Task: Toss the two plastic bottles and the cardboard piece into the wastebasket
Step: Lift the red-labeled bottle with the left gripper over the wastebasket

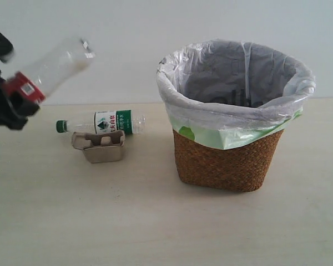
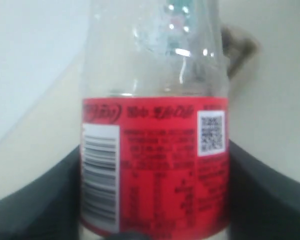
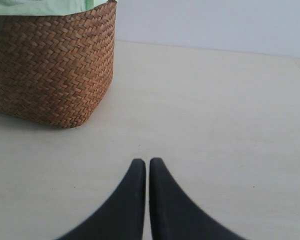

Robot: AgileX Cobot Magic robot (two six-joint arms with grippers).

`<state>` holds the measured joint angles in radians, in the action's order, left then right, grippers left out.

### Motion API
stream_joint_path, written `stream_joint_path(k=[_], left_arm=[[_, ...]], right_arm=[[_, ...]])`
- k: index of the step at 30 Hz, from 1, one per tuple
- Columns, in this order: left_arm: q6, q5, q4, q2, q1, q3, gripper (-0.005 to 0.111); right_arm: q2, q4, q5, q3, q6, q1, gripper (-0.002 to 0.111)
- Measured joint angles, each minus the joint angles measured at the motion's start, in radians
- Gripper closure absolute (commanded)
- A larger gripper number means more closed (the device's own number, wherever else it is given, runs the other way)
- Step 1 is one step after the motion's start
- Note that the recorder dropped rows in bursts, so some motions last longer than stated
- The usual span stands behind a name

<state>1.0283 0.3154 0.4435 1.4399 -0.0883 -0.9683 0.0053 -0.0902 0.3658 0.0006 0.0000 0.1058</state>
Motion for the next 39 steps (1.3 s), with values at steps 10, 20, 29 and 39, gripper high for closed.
stream_joint_path(k=[10, 20, 29, 39], left_arm=[[-0.393, -0.293, -0.005, -0.171, 0.020, 0.000, 0.103], [-0.553, -0.230, 0.079, -0.124, 0.323, 0.000, 0.103], [-0.587, -0.170, -0.138, -0.063, 0.505, -0.016, 0.103], [-0.663, -0.066, -0.279, -0.049, 0.565, -0.110, 0.103]], right_arm=[[0.000, 0.000, 0.000, 0.000, 0.000, 0.000, 0.108], [0.000, 0.000, 0.000, 0.000, 0.000, 0.000, 0.108], [0.000, 0.000, 0.000, 0.000, 0.000, 0.000, 0.108], [0.000, 0.000, 0.000, 0.000, 0.000, 0.000, 0.108]])
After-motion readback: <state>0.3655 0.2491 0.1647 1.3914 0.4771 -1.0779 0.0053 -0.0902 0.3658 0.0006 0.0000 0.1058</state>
